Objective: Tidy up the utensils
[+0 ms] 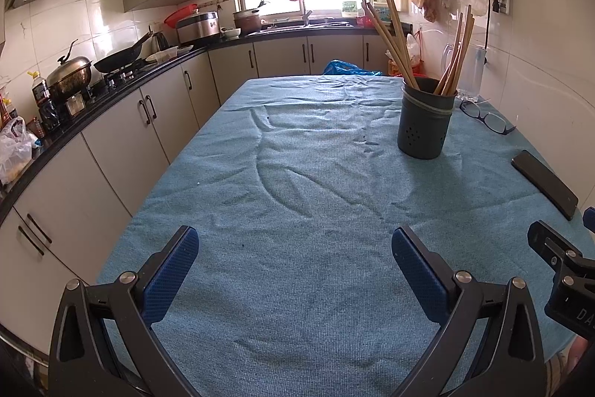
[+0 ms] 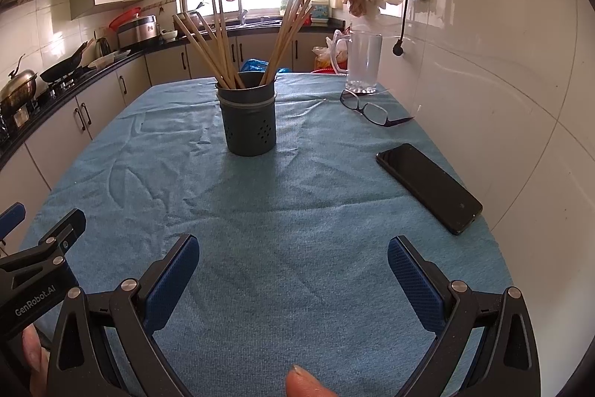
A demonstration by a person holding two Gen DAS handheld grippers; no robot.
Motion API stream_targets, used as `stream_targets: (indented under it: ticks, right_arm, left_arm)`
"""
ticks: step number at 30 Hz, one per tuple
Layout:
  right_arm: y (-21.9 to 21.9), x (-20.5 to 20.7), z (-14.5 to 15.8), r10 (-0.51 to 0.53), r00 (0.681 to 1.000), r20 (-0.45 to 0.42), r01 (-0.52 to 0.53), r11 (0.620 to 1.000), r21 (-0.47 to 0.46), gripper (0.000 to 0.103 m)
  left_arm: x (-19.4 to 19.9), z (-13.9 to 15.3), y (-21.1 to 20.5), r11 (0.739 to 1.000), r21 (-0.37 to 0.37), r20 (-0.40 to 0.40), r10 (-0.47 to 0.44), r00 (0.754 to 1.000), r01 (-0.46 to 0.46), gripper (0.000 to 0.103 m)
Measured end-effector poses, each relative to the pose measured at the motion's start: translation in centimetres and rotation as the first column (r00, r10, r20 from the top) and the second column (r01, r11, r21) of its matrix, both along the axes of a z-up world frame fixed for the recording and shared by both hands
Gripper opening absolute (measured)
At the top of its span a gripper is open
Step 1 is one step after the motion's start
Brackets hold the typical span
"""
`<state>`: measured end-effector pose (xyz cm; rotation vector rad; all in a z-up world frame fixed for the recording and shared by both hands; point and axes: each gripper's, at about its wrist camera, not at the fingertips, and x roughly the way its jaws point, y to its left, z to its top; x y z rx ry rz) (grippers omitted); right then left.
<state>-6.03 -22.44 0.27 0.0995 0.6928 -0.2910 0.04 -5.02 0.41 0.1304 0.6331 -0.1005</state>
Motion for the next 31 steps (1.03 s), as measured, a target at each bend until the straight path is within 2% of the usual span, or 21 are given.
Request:
stream_targets:
  ticks: [16,21,27,31]
  right_arm:
    - [-0.1,0.1,-0.2,0.006,1.000,-0.008,-0.006,1.000,0.004,0.103]
    - [-0.1,0.2,-0.5,0.009,1.000,-0.013,-0.009,1.000,0.008,0.103]
    - [-0.6,1.1,-1.3,0.019,0.998,-0.053,-0.018,0.999,0.030,0.103]
    - [-2.7,3.2,-1.8,0.008,0.996,-0.089,-0.006,1.000,0.024,0.103]
  left_arm:
    - [0.0,0.0,0.0,1.000,-0.003,0.000,-0.001,1.000,0.001,0.103]
    - [0.3,-0.3,0.1,1.000,-0.019,-0.022,-0.009,1.000,0.008,0.103]
    - [1.9,-0.7,0.6,1.000,-0.027,-0.047,-0.006,0.999,0.004,0.103]
    - [4.9,-1.3,2.6,0.998,-0.027,-0.073,0.047,0.996,-0.049,0.103]
